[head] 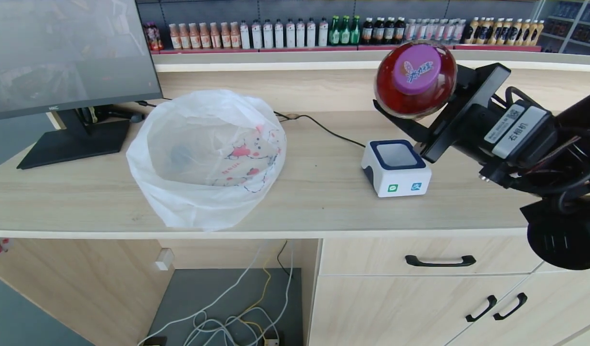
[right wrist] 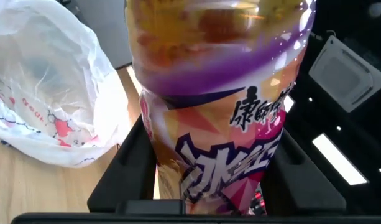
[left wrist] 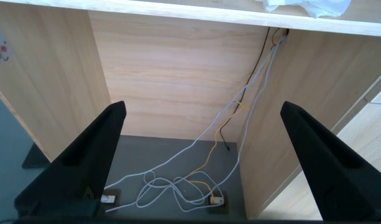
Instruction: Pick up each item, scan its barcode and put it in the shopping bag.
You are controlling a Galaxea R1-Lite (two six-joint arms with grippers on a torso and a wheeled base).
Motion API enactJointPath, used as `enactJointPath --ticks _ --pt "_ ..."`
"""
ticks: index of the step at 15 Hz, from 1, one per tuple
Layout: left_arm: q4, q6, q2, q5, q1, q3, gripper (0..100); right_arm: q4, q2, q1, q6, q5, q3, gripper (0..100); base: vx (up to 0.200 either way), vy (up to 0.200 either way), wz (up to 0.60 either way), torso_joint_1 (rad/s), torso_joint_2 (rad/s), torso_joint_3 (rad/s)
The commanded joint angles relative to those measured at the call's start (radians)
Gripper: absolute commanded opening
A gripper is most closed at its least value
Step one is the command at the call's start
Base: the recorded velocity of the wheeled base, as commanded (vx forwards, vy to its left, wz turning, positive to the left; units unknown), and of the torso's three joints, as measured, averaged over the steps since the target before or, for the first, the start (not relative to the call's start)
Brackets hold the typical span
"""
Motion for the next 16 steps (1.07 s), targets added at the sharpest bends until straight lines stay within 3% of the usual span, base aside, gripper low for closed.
enactJointPath --ticks 1,9,16 --pt "0.000 0.000 0.000 0.000 0.000 0.000 100 -0.039 0.073 -0.011 0.000 0.020 -0.010 0 0.000 0.000 0.00 0.000 0.00 0.000" --pt "0.000 0.000 0.000 0.000 0.000 0.000 100 -0.077 0.171 -0.116 -0.100 0.177 -0.006 0 0.000 0.000 0.00 0.000 0.00 0.000" --pt "0.000 0.000 0.000 0.000 0.000 0.000 100 -0.077 0.199 -0.135 -0.137 0.189 -0.001 0 0.000 0.000 0.00 0.000 0.00 0.000"
